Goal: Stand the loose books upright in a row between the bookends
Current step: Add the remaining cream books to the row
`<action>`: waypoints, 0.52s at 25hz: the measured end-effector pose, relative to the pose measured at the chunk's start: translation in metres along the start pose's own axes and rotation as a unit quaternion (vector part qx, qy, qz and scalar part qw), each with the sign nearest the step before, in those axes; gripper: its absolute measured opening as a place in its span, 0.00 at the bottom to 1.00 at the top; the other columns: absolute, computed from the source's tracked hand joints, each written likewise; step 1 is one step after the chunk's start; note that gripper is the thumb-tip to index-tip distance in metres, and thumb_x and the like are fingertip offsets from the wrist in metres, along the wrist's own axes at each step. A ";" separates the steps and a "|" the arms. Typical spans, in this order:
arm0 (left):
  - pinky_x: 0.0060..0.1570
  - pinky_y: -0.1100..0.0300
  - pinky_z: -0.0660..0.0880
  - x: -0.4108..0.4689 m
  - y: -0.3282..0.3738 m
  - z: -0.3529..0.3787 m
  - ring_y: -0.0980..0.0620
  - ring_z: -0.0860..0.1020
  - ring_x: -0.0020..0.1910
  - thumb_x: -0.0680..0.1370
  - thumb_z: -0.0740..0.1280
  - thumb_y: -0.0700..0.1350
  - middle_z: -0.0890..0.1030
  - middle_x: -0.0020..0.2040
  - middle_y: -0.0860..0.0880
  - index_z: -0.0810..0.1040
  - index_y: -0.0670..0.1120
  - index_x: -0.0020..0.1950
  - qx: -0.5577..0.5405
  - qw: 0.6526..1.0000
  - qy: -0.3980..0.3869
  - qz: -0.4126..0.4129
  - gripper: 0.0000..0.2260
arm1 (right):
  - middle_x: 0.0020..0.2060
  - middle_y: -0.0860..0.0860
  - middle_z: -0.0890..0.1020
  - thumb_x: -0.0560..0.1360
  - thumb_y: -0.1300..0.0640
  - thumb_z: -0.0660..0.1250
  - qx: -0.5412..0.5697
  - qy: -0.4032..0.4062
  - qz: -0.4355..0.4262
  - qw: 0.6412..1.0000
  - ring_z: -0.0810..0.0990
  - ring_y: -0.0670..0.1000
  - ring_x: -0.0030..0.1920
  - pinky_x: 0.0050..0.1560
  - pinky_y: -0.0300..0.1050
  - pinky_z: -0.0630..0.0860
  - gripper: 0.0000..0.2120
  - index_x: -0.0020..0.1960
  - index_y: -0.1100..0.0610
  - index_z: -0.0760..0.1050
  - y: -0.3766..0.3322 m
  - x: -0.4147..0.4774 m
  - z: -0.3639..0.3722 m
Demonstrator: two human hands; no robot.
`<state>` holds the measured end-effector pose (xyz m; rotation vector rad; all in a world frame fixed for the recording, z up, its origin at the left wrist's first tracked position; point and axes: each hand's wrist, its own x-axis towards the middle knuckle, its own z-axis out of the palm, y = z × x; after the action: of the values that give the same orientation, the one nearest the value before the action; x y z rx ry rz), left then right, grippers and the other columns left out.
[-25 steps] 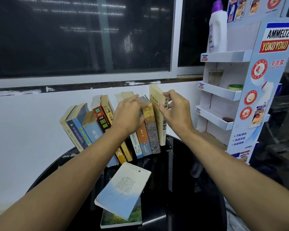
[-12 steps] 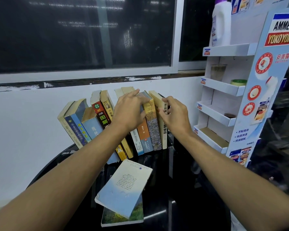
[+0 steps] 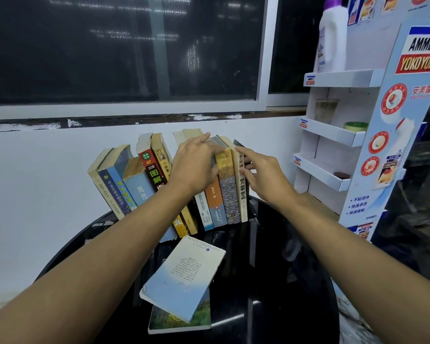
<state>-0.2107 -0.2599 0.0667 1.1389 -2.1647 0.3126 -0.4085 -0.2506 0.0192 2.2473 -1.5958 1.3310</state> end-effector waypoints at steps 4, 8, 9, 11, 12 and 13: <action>0.75 0.52 0.57 0.000 0.000 0.001 0.54 0.62 0.77 0.77 0.70 0.44 0.79 0.68 0.52 0.77 0.54 0.69 0.002 1.000 -0.002 -0.002 0.21 | 0.54 0.55 0.83 0.78 0.67 0.69 0.004 -0.012 0.003 1.000 0.82 0.47 0.47 0.54 0.42 0.80 0.26 0.74 0.54 0.71 -0.006 0.006 -0.001; 0.75 0.52 0.57 0.000 0.002 -0.001 0.54 0.62 0.77 0.77 0.70 0.43 0.79 0.68 0.52 0.77 0.54 0.69 0.002 1.000 -0.003 -0.001 0.21 | 0.52 0.56 0.83 0.77 0.67 0.69 -0.004 -0.018 0.002 1.000 0.83 0.51 0.46 0.53 0.48 0.82 0.26 0.73 0.54 0.71 -0.004 0.010 0.001; 0.75 0.53 0.57 0.000 0.002 -0.001 0.54 0.62 0.78 0.77 0.70 0.43 0.79 0.68 0.52 0.77 0.54 0.70 0.001 1.000 -0.003 -0.003 0.21 | 0.51 0.56 0.83 0.77 0.67 0.69 -0.004 -0.018 0.002 1.000 0.83 0.52 0.46 0.53 0.49 0.82 0.26 0.73 0.54 0.71 -0.003 0.010 0.002; 0.75 0.53 0.56 -0.001 0.003 -0.002 0.54 0.61 0.78 0.77 0.70 0.44 0.78 0.69 0.52 0.77 0.54 0.70 0.002 1.000 -0.005 -0.005 0.21 | 0.51 0.55 0.83 0.77 0.67 0.69 -0.003 -0.017 0.003 1.000 0.83 0.52 0.46 0.52 0.50 0.82 0.26 0.73 0.54 0.71 -0.002 0.010 0.003; 0.75 0.53 0.56 -0.001 0.003 -0.002 0.54 0.61 0.78 0.77 0.70 0.44 0.78 0.69 0.52 0.77 0.54 0.70 0.002 1.000 -0.006 -0.004 0.21 | 0.51 0.55 0.83 0.77 0.67 0.69 -0.003 -0.017 0.005 1.000 0.83 0.52 0.46 0.52 0.50 0.82 0.26 0.73 0.53 0.71 -0.002 0.010 0.003; 0.75 0.53 0.56 -0.001 0.003 -0.002 0.54 0.61 0.78 0.77 0.70 0.44 0.78 0.69 0.52 0.77 0.54 0.70 0.003 1.000 -0.007 -0.005 0.21 | 0.51 0.55 0.83 0.77 0.67 0.69 -0.004 -0.017 0.007 1.000 0.83 0.51 0.46 0.52 0.50 0.82 0.26 0.73 0.53 0.71 -0.002 0.010 0.003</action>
<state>-0.2119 -0.2561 0.0679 1.1568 -2.1705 0.3080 -0.4045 -0.2583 0.0252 2.2704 -1.6288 1.2941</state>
